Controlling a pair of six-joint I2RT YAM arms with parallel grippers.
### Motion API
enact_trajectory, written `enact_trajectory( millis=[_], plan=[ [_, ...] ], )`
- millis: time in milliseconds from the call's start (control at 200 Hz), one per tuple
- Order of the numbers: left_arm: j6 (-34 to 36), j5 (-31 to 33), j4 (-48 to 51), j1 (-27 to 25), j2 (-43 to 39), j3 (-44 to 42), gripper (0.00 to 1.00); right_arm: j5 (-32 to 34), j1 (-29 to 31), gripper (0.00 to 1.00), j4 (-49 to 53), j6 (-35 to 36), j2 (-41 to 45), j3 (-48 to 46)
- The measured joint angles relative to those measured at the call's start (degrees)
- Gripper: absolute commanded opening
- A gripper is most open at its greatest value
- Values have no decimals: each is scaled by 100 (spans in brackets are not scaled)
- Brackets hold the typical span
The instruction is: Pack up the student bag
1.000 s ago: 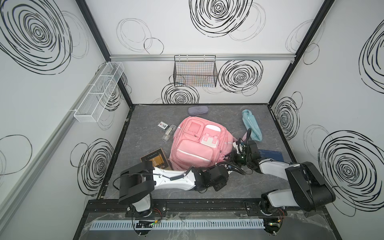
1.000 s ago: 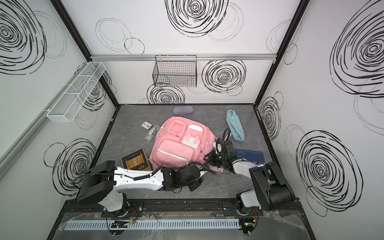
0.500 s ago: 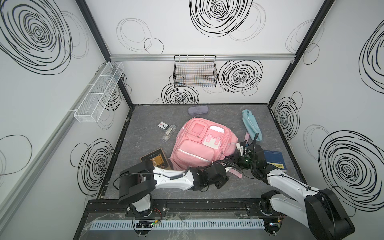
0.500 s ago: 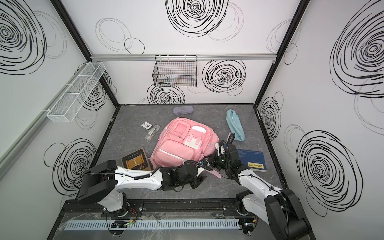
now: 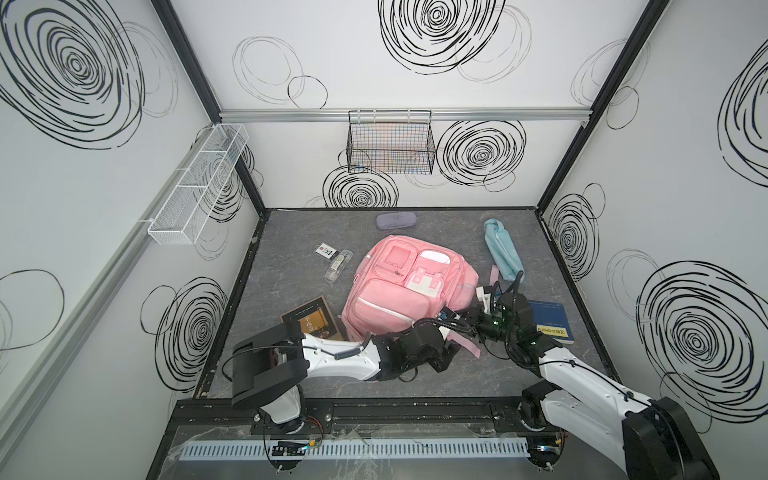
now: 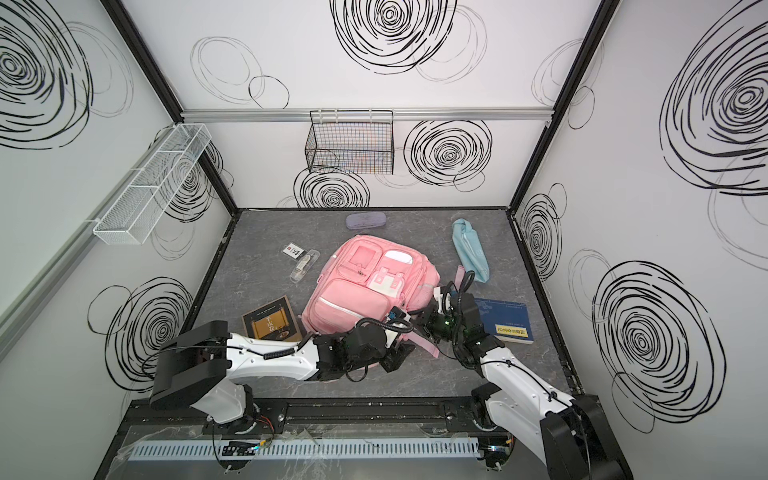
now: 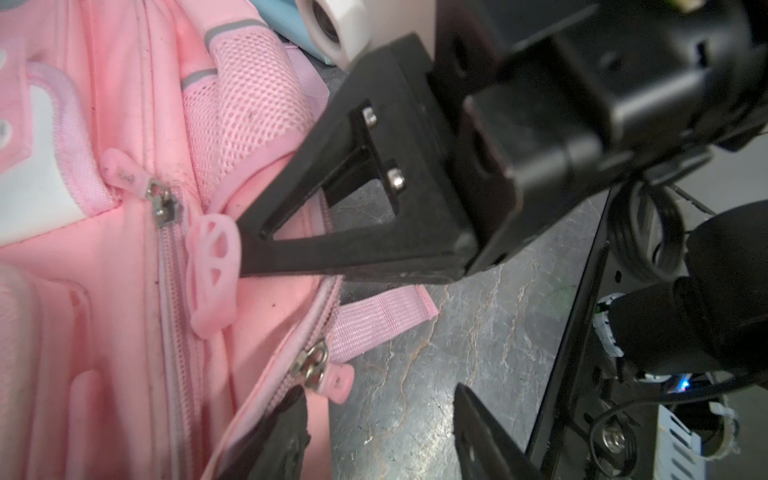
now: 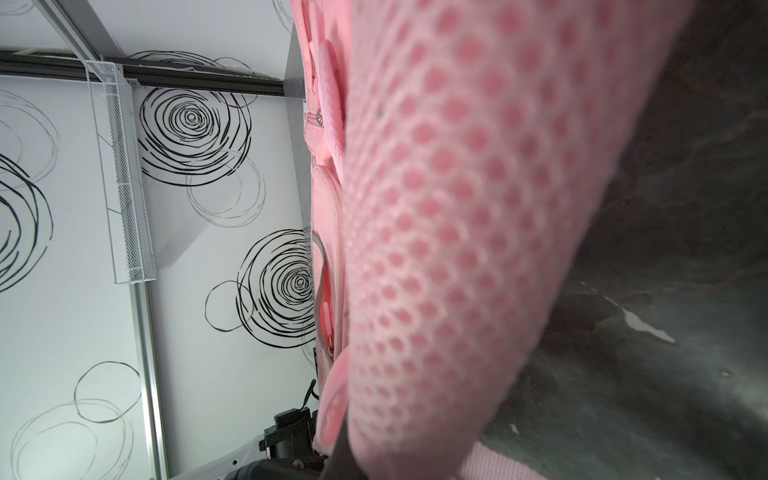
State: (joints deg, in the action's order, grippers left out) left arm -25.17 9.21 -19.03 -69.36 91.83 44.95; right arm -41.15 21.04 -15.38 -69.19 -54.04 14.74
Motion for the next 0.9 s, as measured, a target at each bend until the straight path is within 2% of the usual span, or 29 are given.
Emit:
enact_trajectory(
  millis=[180,475,690,900],
  plan=[
    [-433,-2,-107,11,0,-42,52,55,22,0,-72,-302,186,-111],
    [-1086,-247,-647,85,-15,-334,52,120,94,0,-74,-503,197,-118],
    [-1285,-317,-837,142,149,-328,50,262,170,0,-79,-592,201,-118],
    [-1379,-127,-868,144,275,-238,41,466,260,0,-81,-752,330,-140]
  ],
)
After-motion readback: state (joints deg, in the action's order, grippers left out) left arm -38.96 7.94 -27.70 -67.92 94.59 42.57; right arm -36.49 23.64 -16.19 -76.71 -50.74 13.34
